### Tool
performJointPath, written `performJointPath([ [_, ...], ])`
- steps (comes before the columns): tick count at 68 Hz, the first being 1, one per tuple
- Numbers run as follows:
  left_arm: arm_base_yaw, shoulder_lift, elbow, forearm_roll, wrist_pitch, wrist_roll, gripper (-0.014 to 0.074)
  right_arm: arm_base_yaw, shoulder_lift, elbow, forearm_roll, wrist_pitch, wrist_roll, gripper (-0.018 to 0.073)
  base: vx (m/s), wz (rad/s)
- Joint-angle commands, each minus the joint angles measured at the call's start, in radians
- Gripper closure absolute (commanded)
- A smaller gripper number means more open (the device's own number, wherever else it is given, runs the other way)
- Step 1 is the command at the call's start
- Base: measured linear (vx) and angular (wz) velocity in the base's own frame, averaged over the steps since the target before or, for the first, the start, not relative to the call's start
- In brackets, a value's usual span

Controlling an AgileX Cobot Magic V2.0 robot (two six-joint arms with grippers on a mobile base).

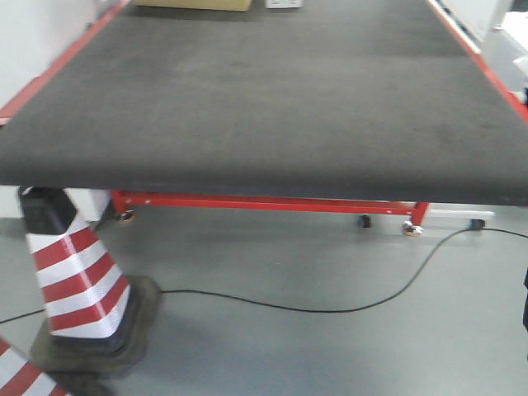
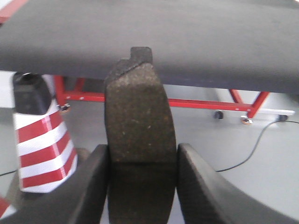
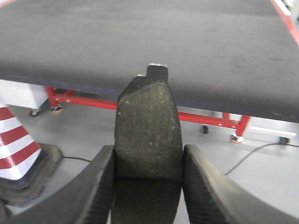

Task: Move and align brake pads A on conveyor
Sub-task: 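Drive up to the black conveyor belt and position pads above it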

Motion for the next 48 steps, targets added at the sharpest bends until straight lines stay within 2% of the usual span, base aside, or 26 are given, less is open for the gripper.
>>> performJointPath([
  [1, -0.003, 0.002, -0.028, -0.007, -0.091, -0.010, 0.0602, -0.004, 0.003, -0.029, -0.012, -0.099, -0.005, 0.0566, 0.10, -0.38],
  [27, -0.003, 0.002, -0.028, -0.007, -0.091, -0.010, 0.0602, -0.004, 0.003, -0.029, -0.012, -0.099, -0.005, 0.0566, 0.11, -0.16],
  [48, -0.003, 0.002, -0.028, -0.007, -0.091, -0.010, 0.0602, -0.004, 0.003, -0.029, -0.012, -0.099, -0.005, 0.0566, 0.26, -0.02],
])
